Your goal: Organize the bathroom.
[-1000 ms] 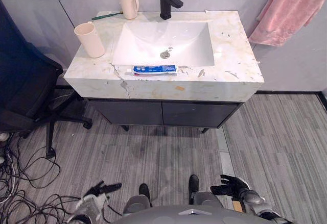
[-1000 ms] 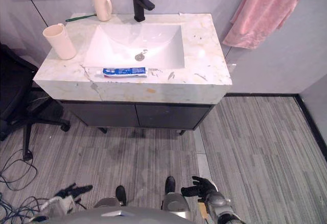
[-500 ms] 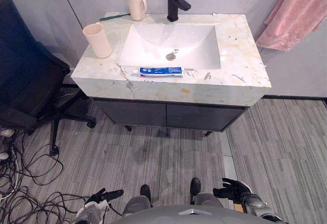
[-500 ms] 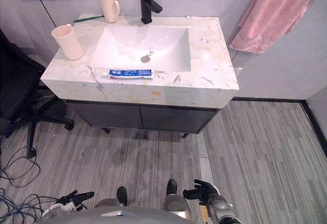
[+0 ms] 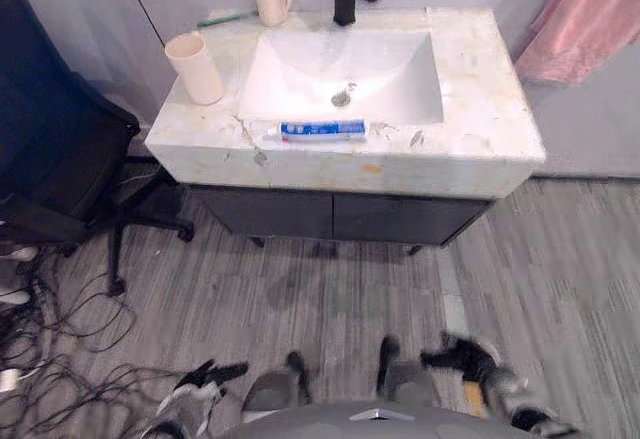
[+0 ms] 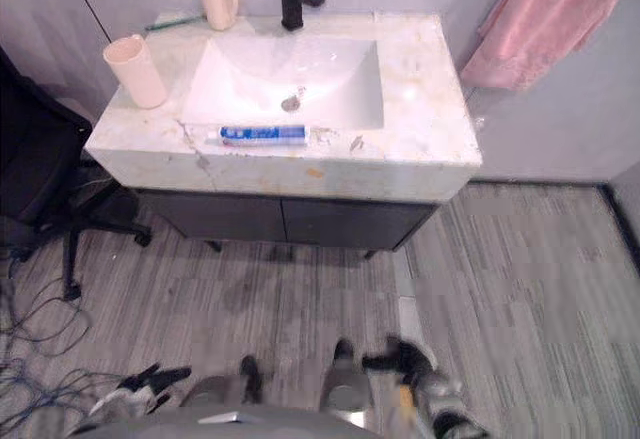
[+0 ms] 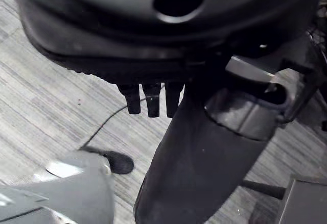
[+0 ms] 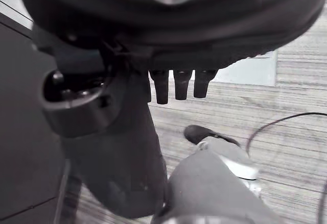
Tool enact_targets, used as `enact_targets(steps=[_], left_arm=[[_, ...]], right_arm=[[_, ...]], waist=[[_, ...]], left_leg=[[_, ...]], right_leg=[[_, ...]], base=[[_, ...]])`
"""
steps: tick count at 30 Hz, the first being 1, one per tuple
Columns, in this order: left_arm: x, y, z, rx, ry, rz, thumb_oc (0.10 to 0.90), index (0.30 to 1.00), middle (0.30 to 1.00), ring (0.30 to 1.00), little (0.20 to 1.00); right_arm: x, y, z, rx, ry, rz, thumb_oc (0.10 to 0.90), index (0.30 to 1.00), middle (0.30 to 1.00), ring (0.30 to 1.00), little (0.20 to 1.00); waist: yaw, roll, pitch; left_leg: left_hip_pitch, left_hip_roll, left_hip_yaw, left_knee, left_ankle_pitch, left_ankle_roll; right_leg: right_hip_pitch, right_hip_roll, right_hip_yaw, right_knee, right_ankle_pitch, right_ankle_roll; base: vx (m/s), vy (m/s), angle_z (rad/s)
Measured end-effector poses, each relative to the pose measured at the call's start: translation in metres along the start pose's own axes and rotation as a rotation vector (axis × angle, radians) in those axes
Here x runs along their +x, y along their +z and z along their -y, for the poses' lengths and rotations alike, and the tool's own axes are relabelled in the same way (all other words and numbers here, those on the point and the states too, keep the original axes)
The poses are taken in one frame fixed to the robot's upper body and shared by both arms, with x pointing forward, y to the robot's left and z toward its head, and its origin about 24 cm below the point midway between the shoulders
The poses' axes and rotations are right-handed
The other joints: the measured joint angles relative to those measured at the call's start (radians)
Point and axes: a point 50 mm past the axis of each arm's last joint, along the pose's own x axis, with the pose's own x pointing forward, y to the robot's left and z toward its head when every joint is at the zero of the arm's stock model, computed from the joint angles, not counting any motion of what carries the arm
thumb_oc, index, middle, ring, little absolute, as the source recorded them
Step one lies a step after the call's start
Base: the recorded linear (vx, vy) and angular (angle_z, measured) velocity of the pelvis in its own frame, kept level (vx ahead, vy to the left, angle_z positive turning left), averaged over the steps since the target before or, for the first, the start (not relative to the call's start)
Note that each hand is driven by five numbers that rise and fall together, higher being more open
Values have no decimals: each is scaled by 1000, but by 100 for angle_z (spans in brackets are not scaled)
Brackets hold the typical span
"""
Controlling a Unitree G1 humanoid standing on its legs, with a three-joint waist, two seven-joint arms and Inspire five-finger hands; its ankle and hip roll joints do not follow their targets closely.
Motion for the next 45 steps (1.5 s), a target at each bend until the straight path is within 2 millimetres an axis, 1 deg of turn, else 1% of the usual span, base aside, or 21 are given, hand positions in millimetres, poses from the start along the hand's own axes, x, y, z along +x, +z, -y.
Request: enact_targets(steps=[1,3,4,6,7,8,9,12,14,18,19,20,23,25,26,27,30,31,33,38,45], left_arm=[[0,8,-2,12,8,18,800,900,900,900,900],[1,20,-3,43,14,58,800,900,900,900,900],[1,41,-5,59,12,112,800,900,900,900,900],[-1,52,-5,63,6,159,800,900,900,900,900],[-2,52,-2,60,-7,170,800,900,900,900,900],[-2,50,-3,59,-10,167,800,900,900,900,900],[-2,47,0,56,-15,161,800,900,900,900,900],[-2,34,-4,43,9,138,800,900,900,900,900],[-3,37,-5,30,23,161,800,900,900,900,900],[-19,102,-4,29,2,435,800,900,900,900,900],[-40,146,-3,134,-5,608,800,900,900,900,900],[-40,146,-3,134,-5,608,800,900,900,900,900],[-102,231,0,336,15,1009,800,900,900,900,900],[-152,271,-7,527,99,1204,800,900,900,900,900],[-195,299,-14,603,170,1369,800,900,900,900,900],[-213,313,-15,594,211,1442,800,900,900,900,900],[-231,326,-17,560,253,1513,800,900,900,900,900],[-263,344,-21,503,322,1629,800,900,900,900,900],[-283,351,-20,529,342,1692,800,900,900,900,900],[-347,342,23,723,138,1952,800,900,900,900,900],[-350,337,77,916,-241,1801,800,900,900,900,900]], right_arm=[[2,10,1,-37,4,23,800,900,900,900,900],[2,3,-5,-36,22,-8,800,900,900,900,900],[-1,-13,-22,-24,68,-67,800,900,900,900,900],[-6,-34,-39,1,109,-151,800,900,900,900,900],[-9,-42,-44,-6,136,-178,800,900,900,900,900],[-8,-42,-44,-15,142,-178,800,900,900,900,900],[-8,-41,-39,-31,135,-181,800,900,900,900,900],[-7,-39,-21,-54,92,-180,800,900,900,900,900],[-7,-34,-16,-60,82,-163,800,900,900,900,900],[-4,-17,-12,-44,69,-86,800,900,900,900,900],[-3,-11,-12,-41,68,-64,800,900,900,900,900],[-3,-11,-12,-41,68,-64,800,900,900,900,900],[-3,-12,-12,-28,60,-66,800,900,900,900,900],[-4,-15,-13,-26,62,-72,800,900,900,900,900],[-5,-20,-14,-25,63,-89,800,900,900,900,900],[-6,-25,-14,-25,63,-105,800,900,900,900,900],[-8,-31,-15,-26,66,-125,800,900,900,900,900],[-9,-35,-18,-47,80,-139,800,900,900,900,900],[-9,-35,-20,-56,86,-144,800,900,900,900,900],[-9,-40,-29,-31,106,-176,800,900,900,900,900],[-5,-35,-28,21,108,-208,800,900,900,900,900]], waist=[[0,-21,26],[-19,-22,33],[-33,-51,39],[-23,-76,47],[-23,-64,51],[-21,-67,51],[-21,-45,64],[-25,0,76],[-25,5,76],[-19,-13,66],[-11,-21,62],[-11,-21,62],[9,-32,53],[9,-34,51],[10,-35,46],[13,-30,37],[18,-26,22],[21,-25,3],[23,-32,-5],[42,-74,-20],[31,-77,-18]], left_leg=[[18,-20,14,13,-8,8],[0,-33,-19,4,-10,-1],[-33,-71,-85,-4,13,7],[-36,-89,-92,-15,32,4],[-45,-93,-111,-19,41,12],[-43,-99,-117,-33,50,7],[-41,-102,-132,-44,62,-1],[23,-97,-142,-134,116,-13],[56,-91,-146,-165,123,-21],[96,-74,-156,-225,146,-37],[103,-70,-161,-241,152,-39],[103,-70,-161,-241,152,-39],[110,-68,-173,-257,163,-44],[117,-68,-183,-260,162,-45],[116,-70,-188,-261,162,-45],[116,-71,-190,-263,162,-45],[118,-71,-191,-267,162,-45],[135,-72,-191,-273,159,-49],[135,-72,-191,-272,157,-52],[133,-74,-189,-268,155,-54],[121,-79,-169,-227,125,-51]], right_leg=[[-92,-25,43,155,17,1],[-99,-9,70,-6,-48,17],[-77,12,122,-167,-67,20],[-66,28,149,-139,-89,-16],[-41,53,126,-104,-115,-56],[-14,68,112,-114,-119,-62],[20,86,120,-162,-112,-70],[88,96,107,-256,-63,-72],[118,102,99,-276,-63,-73],[157,122,84,-325,-54,-87],[164,125,74,-330,-52,-90],[164,125,74,-330,-52,-90],[178,127,60,-345,-47,-93],[202,127,51,-365,-44,-90],[208,126,44,-379,-36,-89],[212,125,39,-386,-33,-91],[219,125,37,-394,-32,-92],[241,125,35,-410,-31,-91],[243,124,33,-414,-30,-90],[243,122,32,-411,-29,-88],[244,115,50,-410,-23,-79]], base=[[230,-225,-7],[153,-198,65],[58,-200,126],[18,-155,110],[8,-64,73],[28,-45,63],[22,-9,40],[28,-20,10],[46,-31,1],[43,-45,5],[23,-65,5],[12,-54,15],[24,-53,13],[46,-52,13],[61,-49,18],[52,-40,12],[28,-19,3],[58,-34,1],[58,-44,1],[7,-7,1],[2,-3,-7]])
